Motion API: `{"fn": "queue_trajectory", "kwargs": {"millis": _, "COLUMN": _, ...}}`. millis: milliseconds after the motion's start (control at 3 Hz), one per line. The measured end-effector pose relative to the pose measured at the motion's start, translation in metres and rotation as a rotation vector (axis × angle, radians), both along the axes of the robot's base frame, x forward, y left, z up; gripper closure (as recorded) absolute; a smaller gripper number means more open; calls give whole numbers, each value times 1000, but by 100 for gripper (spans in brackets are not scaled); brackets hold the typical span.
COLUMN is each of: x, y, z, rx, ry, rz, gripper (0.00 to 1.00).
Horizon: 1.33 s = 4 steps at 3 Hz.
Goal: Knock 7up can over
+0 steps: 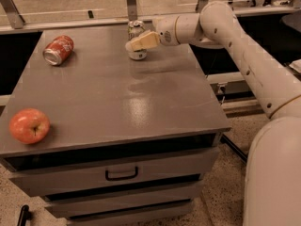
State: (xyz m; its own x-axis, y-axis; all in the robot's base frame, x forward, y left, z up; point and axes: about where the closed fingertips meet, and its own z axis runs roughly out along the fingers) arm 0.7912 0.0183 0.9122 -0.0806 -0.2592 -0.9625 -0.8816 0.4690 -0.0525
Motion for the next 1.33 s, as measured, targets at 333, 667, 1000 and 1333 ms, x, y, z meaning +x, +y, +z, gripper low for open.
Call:
{"fn": "queue_trajectory", "kwargs": {"millis": 333, "x": 2, "y": 4, "z": -13, "rx": 55, "ry": 10, "rz": -11, "gripper": 18}}
{"fn": "queue_trajectory", "kwargs": {"millis": 667, "x": 3, "y": 7, "z": -19, "rx": 81, "ry": 15, "rz": -16, "gripper": 42}}
{"fn": "queue_trajectory", "kwargs": {"millis": 1000, "x": 2, "y": 4, "z": -23, "rx": 100, "ry": 22, "rz": -14, "gripper": 61}}
{"fn": "queue_trajectory", "kwargs": {"millis": 1333, "x": -4, "y": -6, "z": -8, "rx": 71, "ry": -7, "rz": 18, "gripper": 66}}
